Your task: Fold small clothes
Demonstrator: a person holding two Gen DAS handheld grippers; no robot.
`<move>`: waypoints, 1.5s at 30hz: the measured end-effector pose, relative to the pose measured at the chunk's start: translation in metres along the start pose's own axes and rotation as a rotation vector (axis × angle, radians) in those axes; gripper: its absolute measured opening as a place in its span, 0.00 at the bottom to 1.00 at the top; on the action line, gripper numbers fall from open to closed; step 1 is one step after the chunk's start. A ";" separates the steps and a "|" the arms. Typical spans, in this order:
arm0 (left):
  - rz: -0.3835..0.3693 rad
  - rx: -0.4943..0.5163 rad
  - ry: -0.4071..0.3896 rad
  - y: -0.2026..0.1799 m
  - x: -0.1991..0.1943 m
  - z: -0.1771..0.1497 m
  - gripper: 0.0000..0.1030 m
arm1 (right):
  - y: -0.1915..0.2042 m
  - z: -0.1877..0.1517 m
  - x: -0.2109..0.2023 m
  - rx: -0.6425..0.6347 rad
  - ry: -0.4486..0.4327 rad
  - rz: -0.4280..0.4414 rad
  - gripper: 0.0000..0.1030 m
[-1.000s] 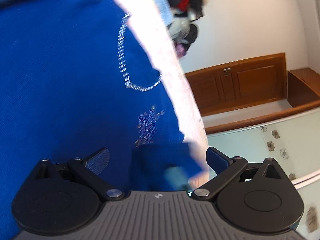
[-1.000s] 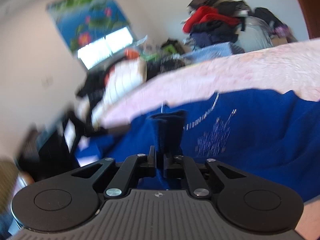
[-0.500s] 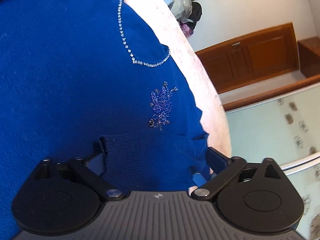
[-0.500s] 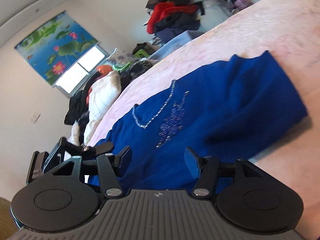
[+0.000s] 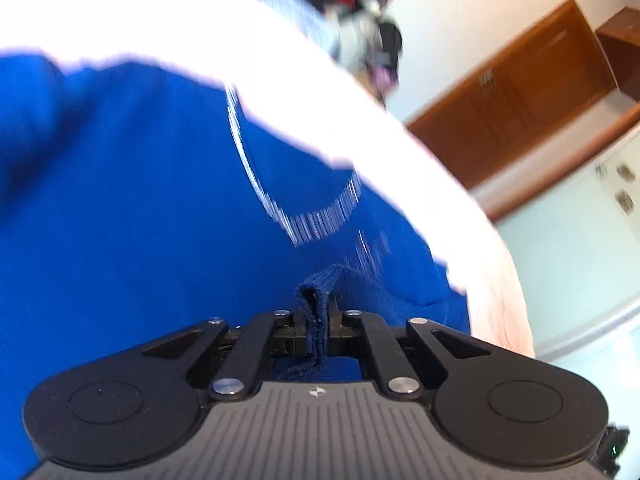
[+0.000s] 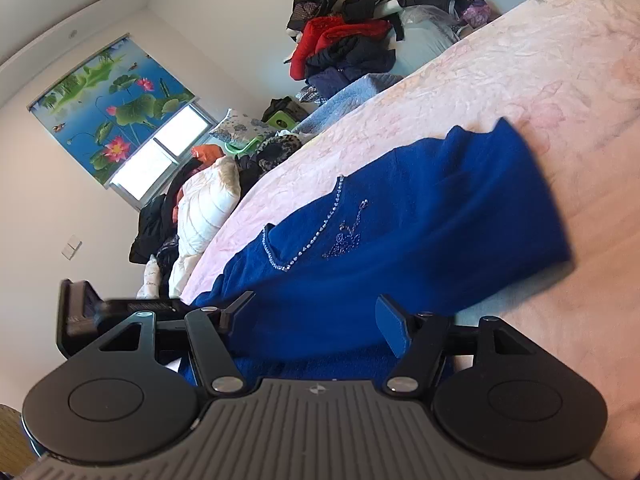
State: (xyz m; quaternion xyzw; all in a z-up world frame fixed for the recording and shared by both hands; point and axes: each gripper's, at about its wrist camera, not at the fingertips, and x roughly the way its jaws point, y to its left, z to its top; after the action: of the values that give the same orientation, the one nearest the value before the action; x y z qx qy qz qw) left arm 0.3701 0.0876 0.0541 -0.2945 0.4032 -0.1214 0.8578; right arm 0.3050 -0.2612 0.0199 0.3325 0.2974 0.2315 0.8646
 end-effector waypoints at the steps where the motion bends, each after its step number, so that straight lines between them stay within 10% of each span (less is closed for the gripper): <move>1: 0.029 0.003 -0.034 0.009 -0.008 0.012 0.05 | 0.000 0.002 0.000 -0.002 -0.003 -0.002 0.64; 7: 0.276 -0.067 -0.078 0.083 -0.023 0.049 0.05 | -0.011 0.032 0.010 -0.039 -0.033 -0.025 0.67; 18: 0.294 -0.047 -0.046 0.092 -0.011 0.038 0.05 | -0.064 0.123 0.117 0.014 0.148 -0.212 0.66; 21: 0.299 -0.038 -0.049 0.090 -0.014 0.040 0.05 | -0.060 0.121 0.134 -0.042 0.184 -0.241 0.46; 22: 0.300 -0.032 -0.053 0.090 -0.014 0.042 0.05 | -0.060 0.121 0.138 -0.054 0.203 -0.242 0.16; 23: 0.303 -0.024 -0.057 0.088 -0.013 0.043 0.05 | -0.062 0.123 0.138 -0.049 0.210 -0.230 0.11; 31: 0.338 0.000 -0.049 0.090 0.001 0.040 0.05 | -0.088 0.123 0.124 -0.007 0.142 -0.232 0.07; 40: 0.362 0.104 -0.091 0.068 -0.030 0.038 0.05 | -0.053 0.127 0.084 -0.056 -0.058 -0.242 0.36; 45: 0.439 0.280 -0.292 0.031 -0.057 0.025 0.06 | -0.012 0.108 0.103 -0.127 0.105 -0.069 0.55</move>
State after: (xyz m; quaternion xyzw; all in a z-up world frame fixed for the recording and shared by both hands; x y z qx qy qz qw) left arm 0.3522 0.1482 0.0831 -0.0937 0.3089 0.0562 0.9448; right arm 0.4532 -0.2546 0.0392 0.2539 0.3381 0.2370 0.8747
